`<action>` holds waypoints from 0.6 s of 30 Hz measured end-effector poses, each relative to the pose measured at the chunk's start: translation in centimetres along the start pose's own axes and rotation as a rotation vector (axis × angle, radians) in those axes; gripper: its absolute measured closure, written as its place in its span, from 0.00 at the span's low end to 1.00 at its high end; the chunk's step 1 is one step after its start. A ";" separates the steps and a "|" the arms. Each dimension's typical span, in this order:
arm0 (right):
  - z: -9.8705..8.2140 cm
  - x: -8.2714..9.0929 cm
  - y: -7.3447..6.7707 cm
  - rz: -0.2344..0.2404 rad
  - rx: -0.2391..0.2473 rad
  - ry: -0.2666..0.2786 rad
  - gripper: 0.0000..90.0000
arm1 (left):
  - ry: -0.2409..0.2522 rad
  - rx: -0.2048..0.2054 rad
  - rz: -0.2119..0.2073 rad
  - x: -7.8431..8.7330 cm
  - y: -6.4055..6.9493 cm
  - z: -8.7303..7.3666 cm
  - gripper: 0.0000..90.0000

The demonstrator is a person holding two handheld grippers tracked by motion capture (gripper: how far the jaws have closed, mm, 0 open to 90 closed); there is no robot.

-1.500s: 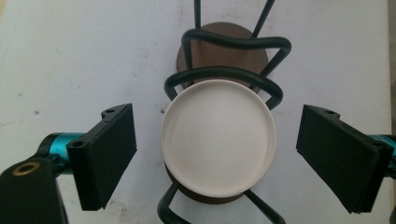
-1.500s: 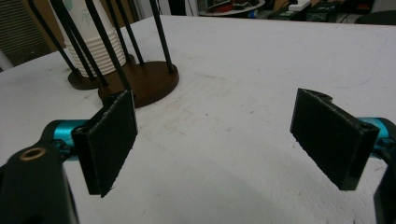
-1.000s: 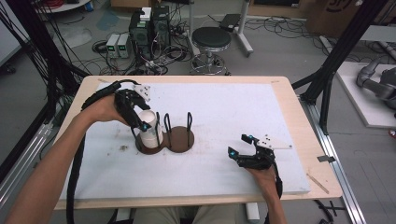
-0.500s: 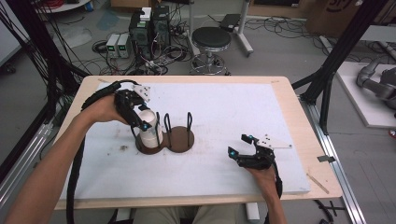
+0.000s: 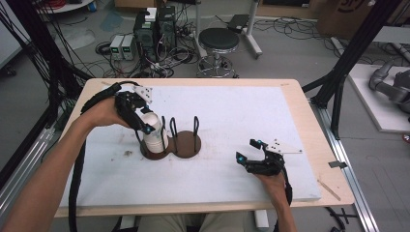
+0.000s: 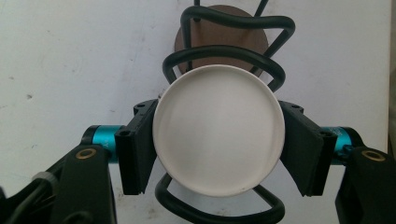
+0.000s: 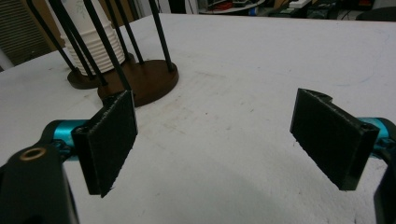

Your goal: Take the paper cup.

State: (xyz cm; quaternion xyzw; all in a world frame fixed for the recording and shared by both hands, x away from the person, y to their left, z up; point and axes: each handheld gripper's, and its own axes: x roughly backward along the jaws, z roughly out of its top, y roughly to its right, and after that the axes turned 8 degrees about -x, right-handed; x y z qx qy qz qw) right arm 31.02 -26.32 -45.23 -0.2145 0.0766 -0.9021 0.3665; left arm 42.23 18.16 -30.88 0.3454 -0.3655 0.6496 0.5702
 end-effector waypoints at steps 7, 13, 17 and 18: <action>0.0 0.0 0.0 -0.002 0.006 0.001 0.17 | 0.000 -0.004 -0.003 0.1 0.1 0.1 0.38; 0.0 0.0 0.0 -0.002 0.006 0.000 0.17 | -0.007 -0.003 -0.003 0.3 0.3 0.3 0.38; 0.0 0.0 0.0 -0.001 0.002 -0.003 0.17 | -0.004 -0.009 0.003 0.7 0.3 0.5 0.38; 0.0 0.0 0.0 -0.002 0.003 -0.003 0.17 | -0.005 -0.013 0.006 0.8 0.3 0.6 0.38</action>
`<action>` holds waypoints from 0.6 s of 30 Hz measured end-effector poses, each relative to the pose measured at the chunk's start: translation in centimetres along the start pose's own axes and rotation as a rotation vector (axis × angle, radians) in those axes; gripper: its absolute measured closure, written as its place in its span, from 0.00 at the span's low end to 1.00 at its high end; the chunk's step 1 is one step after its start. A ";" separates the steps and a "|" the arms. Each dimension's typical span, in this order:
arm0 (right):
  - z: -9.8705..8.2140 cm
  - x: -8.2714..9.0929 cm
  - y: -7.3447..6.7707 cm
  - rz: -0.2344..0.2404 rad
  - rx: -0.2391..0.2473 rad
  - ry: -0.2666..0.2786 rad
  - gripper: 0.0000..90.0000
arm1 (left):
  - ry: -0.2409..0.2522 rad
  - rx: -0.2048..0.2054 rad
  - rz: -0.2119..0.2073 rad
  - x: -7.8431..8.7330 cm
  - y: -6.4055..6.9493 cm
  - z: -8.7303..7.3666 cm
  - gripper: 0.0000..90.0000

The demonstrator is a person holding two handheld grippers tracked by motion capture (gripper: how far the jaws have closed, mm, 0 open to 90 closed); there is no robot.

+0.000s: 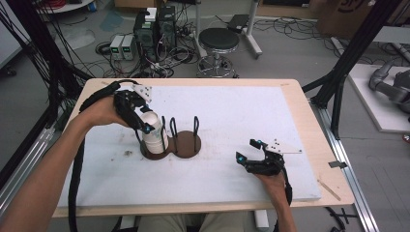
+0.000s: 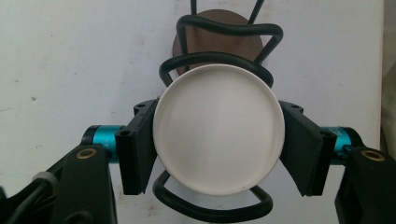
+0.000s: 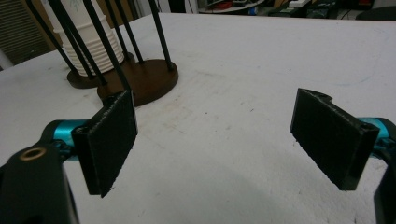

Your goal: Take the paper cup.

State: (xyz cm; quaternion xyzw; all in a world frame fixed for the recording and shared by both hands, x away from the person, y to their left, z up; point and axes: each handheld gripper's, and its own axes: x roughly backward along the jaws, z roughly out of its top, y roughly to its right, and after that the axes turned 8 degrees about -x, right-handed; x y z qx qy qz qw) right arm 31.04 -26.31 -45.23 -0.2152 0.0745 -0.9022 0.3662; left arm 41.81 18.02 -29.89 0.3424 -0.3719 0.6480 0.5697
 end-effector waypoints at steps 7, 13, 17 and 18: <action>0.0 0.0 0.0 0.002 -0.003 -0.002 0.17 | 0.007 0.008 0.012 0.5 0.1 -0.2 0.38; 0.0 0.0 0.0 0.000 -0.003 -0.003 0.17 | 0.026 0.017 0.019 1.1 0.2 -0.4 0.38; 0.0 0.0 0.0 0.001 0.000 -0.002 0.17 | 0.038 0.012 0.022 1.3 0.2 -0.4 0.38; 0.0 0.0 0.0 0.001 0.000 -0.002 0.17 | 0.041 0.016 0.024 1.4 0.3 -0.4 0.38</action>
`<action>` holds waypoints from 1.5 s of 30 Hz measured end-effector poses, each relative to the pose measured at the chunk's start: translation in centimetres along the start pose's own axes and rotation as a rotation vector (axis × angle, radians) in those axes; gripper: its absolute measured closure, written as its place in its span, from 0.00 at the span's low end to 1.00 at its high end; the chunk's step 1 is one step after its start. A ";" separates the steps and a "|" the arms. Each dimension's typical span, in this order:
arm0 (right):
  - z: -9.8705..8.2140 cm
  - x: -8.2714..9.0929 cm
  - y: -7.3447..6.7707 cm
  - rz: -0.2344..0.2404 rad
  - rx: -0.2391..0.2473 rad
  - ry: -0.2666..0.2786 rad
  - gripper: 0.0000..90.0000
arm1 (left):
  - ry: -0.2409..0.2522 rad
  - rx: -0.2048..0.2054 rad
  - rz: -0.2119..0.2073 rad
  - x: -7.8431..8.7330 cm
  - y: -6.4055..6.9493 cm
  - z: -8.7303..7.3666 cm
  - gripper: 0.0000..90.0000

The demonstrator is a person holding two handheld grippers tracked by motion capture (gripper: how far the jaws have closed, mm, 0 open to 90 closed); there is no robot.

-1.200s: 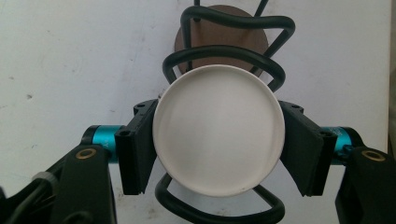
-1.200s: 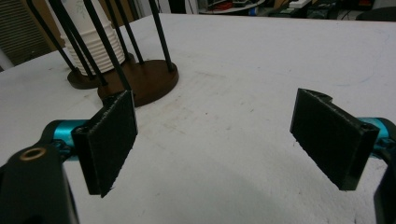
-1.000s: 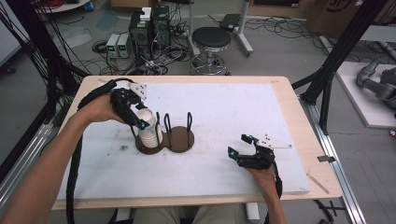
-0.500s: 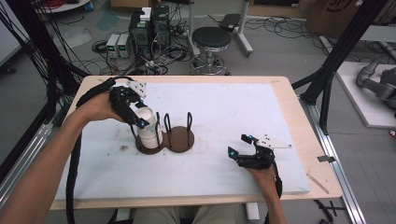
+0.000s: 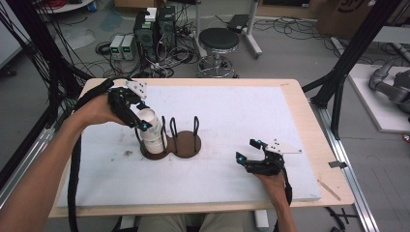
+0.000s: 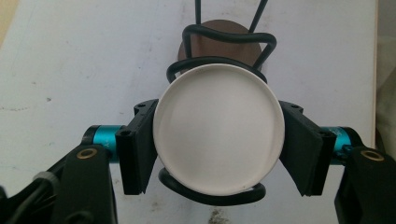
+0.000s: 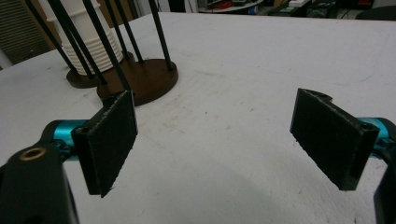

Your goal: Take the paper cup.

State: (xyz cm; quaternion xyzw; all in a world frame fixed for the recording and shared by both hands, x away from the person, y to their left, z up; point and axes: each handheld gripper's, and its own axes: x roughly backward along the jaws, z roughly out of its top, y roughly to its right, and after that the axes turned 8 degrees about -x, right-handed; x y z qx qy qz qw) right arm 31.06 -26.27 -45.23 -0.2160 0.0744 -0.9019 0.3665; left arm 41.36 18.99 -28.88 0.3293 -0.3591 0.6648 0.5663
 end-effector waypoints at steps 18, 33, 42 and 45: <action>0.0 0.0 0.0 0.001 0.000 0.000 0.17 | -0.013 -0.009 0.032 2.2 0.2 1.4 0.38; 0.0 0.0 0.0 0.000 0.002 0.001 0.17 | 0.001 -0.031 0.070 4.9 0.6 3.3 0.39; 0.0 0.0 0.0 -0.001 0.001 0.001 0.17 | 0.015 -0.036 0.095 6.1 0.7 3.7 0.39; 0.0 0.0 0.0 -0.001 0.002 0.000 0.17 | 0.021 -0.032 0.098 6.1 0.8 3.7 0.39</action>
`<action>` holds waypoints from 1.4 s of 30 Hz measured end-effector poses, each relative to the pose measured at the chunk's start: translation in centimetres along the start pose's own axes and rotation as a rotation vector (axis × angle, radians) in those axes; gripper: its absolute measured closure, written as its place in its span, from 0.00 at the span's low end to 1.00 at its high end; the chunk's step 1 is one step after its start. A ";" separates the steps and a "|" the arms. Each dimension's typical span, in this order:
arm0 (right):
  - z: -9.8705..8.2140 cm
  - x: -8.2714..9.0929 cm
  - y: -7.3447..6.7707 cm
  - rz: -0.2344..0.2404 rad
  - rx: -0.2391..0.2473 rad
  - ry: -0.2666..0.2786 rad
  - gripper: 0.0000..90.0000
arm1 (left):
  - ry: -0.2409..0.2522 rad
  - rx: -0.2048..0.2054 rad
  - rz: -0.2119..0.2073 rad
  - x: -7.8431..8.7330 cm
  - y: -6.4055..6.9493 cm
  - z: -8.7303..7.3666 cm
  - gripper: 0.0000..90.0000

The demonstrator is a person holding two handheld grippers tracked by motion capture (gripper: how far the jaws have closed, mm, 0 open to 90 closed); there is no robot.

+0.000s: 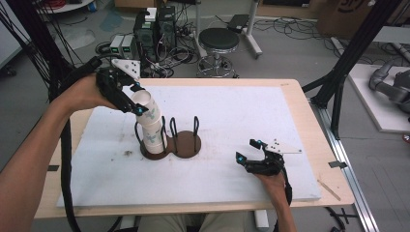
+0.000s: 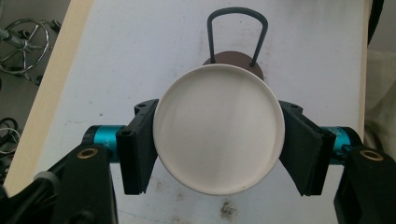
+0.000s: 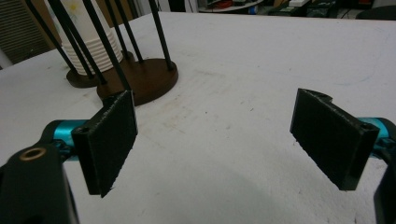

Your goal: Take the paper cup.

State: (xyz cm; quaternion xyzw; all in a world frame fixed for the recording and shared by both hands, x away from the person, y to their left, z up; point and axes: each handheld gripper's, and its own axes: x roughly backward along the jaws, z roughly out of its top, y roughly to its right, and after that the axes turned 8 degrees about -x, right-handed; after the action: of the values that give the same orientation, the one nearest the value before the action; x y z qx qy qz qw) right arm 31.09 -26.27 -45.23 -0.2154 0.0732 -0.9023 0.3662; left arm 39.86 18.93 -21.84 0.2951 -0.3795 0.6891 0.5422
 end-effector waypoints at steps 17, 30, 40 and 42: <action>0.0 0.0 0.0 0.001 -0.004 -0.003 0.17 | 0.175 0.042 0.019 2.1 1.0 0.1 0.39; 0.1 0.0 0.2 0.023 -0.012 -0.008 0.17 | 0.352 0.068 -0.006 1.6 3.2 -1.3 0.39; 0.0 0.1 0.3 0.033 -0.016 0.001 0.17 | 0.432 0.022 -0.018 0.2 5.7 -1.2 0.39; 0.0 0.1 0.3 0.035 -0.020 -0.002 0.17 | 0.455 0.026 -0.020 0.1 6.0 -1.3 0.39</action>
State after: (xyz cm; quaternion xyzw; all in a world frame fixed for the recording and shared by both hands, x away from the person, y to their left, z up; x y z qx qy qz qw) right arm 31.24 -26.54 -45.25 -0.2187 0.0858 -0.8947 0.3799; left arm 34.00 19.29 -23.71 0.1427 -0.2357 0.7373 0.6168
